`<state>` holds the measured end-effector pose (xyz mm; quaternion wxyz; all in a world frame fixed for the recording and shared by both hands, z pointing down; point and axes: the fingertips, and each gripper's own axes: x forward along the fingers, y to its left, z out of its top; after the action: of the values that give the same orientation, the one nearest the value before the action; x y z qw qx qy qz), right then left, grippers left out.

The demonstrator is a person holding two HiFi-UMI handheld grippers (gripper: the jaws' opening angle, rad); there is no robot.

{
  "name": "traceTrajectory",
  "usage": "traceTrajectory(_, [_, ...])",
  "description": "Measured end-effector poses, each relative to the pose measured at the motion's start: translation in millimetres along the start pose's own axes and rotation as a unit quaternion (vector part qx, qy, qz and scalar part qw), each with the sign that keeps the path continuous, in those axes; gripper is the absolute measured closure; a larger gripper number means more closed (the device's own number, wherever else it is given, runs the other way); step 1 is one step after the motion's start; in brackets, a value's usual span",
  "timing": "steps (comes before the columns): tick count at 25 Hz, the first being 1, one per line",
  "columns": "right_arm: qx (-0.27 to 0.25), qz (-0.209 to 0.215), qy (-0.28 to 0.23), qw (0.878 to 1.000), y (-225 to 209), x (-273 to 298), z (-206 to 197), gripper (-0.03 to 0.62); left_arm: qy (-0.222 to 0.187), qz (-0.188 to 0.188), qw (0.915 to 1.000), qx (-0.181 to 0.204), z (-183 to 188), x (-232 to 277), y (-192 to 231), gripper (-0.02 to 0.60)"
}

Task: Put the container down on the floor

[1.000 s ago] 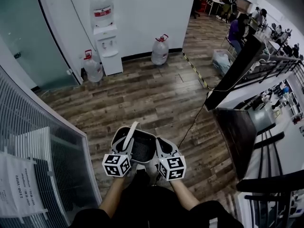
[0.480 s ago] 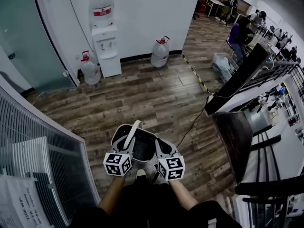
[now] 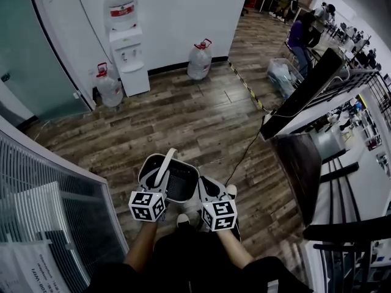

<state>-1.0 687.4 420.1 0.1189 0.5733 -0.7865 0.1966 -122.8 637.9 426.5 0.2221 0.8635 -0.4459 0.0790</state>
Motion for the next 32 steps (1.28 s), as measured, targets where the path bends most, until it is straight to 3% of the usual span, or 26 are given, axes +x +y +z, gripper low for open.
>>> traceTrajectory(17, [-0.013,0.017,-0.01,1.0,-4,21,19,0.583,-0.006,0.012,0.9999,-0.003,10,20,5,0.495])
traceTrajectory(27, [0.0,0.041,-0.002,0.999,-26,67,32,0.583,0.012,0.025,0.9996,0.003,22,61,16,0.495])
traceTrajectory(32, [-0.021,0.055,-0.004,0.998,-43,96,53,0.583,0.015,0.042,0.999,0.001,35,90,27,0.495])
